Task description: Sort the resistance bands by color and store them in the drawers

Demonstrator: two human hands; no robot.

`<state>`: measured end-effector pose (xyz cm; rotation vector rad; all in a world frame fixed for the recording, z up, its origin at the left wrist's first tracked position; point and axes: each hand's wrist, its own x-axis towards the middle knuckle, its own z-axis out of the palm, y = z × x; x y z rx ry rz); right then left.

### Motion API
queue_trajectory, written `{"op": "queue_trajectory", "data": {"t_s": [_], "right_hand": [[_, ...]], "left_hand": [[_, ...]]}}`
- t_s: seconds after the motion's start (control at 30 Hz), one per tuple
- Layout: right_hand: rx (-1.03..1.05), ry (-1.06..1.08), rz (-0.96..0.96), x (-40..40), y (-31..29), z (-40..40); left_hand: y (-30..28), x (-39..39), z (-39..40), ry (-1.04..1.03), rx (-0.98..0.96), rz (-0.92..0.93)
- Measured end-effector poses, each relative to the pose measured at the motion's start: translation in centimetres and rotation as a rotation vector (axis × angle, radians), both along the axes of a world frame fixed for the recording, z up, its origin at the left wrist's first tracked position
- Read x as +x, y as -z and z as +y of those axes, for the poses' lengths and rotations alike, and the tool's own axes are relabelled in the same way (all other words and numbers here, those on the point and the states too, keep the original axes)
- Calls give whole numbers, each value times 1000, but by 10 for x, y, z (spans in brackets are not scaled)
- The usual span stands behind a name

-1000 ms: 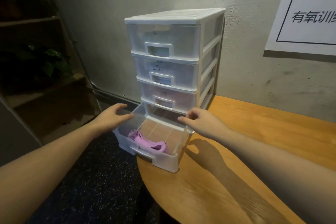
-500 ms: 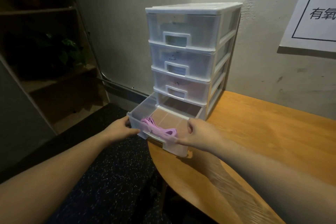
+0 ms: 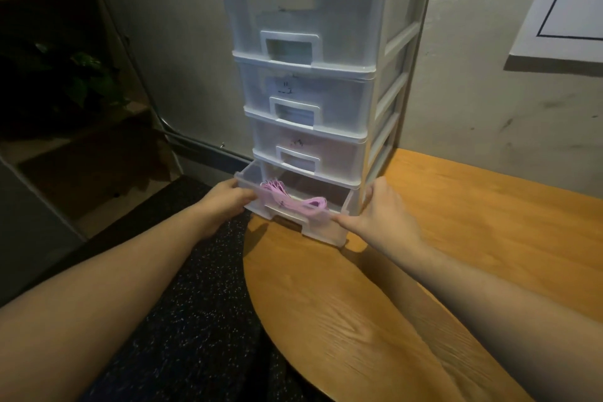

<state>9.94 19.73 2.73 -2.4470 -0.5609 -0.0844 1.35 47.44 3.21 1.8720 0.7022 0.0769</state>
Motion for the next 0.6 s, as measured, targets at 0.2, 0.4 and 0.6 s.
{"op": "queue_trajectory", "data": {"t_s": [0.2, 0.4, 0.6], "right_hand": [[301, 62, 351, 41, 16, 7], [223, -4, 344, 56, 12, 13], [-27, -24, 249, 58, 8, 11]], "left_hand": [[3, 32, -18, 17, -184, -90], [8, 51, -19, 85, -110, -14], [11, 65, -22, 92, 11, 74]]}}
